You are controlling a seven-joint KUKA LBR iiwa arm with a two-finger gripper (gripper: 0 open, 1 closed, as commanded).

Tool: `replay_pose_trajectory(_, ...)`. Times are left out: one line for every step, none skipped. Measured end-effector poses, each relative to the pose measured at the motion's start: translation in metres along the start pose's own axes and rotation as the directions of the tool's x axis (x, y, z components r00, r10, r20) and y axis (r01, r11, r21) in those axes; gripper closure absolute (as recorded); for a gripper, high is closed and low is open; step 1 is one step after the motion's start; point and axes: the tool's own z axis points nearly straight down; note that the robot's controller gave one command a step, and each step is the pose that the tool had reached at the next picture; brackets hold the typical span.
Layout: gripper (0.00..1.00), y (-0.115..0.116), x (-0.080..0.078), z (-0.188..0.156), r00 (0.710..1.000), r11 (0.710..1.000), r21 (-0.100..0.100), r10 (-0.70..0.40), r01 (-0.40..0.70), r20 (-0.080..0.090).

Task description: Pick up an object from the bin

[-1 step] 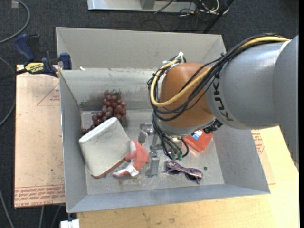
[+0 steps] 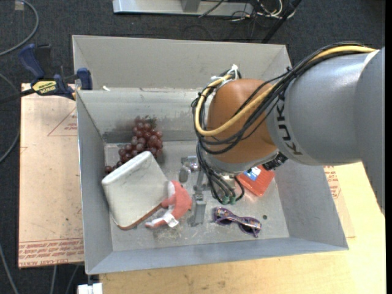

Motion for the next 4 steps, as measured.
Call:
replay_pose_trajectory(0.0, 0.008, -0.003, 0.028, 0.998, 0.998, -0.001, 0.068, -0.068, 0.004)
replay_pose_trajectory(1.0, 0.031, -0.012, 0.08, 0.945, 0.945, -0.006, 0.327, -0.327, 0.005)
replay_pose_trajectory(1.0, 0.031, -0.012, 0.08, 0.945, 0.945, -0.006, 0.328, -0.328, 0.005)
replay_pose_trajectory(1.0, 0.015, 0.004, -0.037, 0.931, 0.931, -0.007, 0.365, -0.365, 0.006)
